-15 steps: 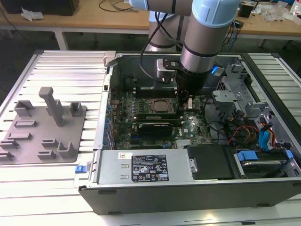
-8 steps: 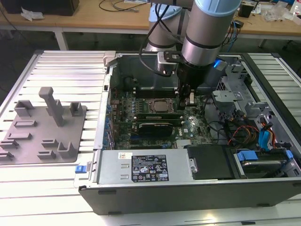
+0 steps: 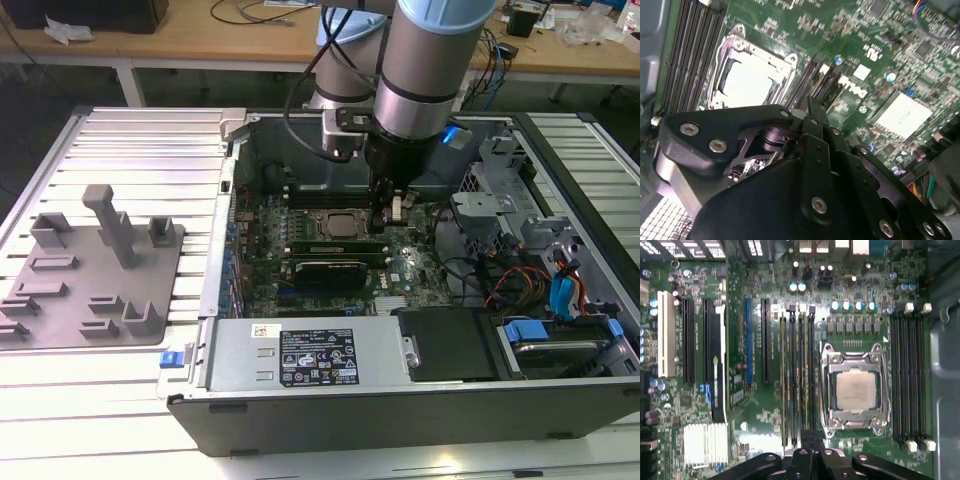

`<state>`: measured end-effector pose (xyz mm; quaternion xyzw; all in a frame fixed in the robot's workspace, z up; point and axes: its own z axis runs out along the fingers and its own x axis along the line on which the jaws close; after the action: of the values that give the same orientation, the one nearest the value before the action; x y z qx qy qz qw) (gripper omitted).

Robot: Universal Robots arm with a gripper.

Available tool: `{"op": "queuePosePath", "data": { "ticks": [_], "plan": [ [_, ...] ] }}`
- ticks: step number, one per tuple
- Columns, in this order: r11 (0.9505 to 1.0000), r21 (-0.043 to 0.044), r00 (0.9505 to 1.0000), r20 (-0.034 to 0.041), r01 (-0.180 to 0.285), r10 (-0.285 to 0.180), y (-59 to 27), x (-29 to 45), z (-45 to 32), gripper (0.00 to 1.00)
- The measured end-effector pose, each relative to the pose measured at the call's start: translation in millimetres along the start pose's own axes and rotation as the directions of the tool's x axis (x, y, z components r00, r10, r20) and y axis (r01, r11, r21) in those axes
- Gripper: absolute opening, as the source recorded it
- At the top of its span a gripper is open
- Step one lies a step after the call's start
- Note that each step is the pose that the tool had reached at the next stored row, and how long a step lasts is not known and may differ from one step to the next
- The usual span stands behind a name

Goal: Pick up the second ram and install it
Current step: 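Press down the second ram until it locks into place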

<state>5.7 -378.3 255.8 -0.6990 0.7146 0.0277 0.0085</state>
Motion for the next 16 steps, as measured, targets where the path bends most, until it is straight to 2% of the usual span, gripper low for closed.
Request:
{"op": "queuePosePath", "data": {
  "ticks": [3, 13, 16],
  "plan": [
    [1.0, 0.0002, 1.0, 0.0, 0.0, 0.0, 10.7, 0.2, 0.3, 0.08],
    [1.0, 0.0002, 1.0, -0.0001, 0.0, 0.0, 22.1, 0.5, 0.7, 0.08],
    [1.0, 0.0003, 1.0, -0.0002, 0.0, 0.0, 31.4, 0.7, 1.1, 0.08]
  ]
}}
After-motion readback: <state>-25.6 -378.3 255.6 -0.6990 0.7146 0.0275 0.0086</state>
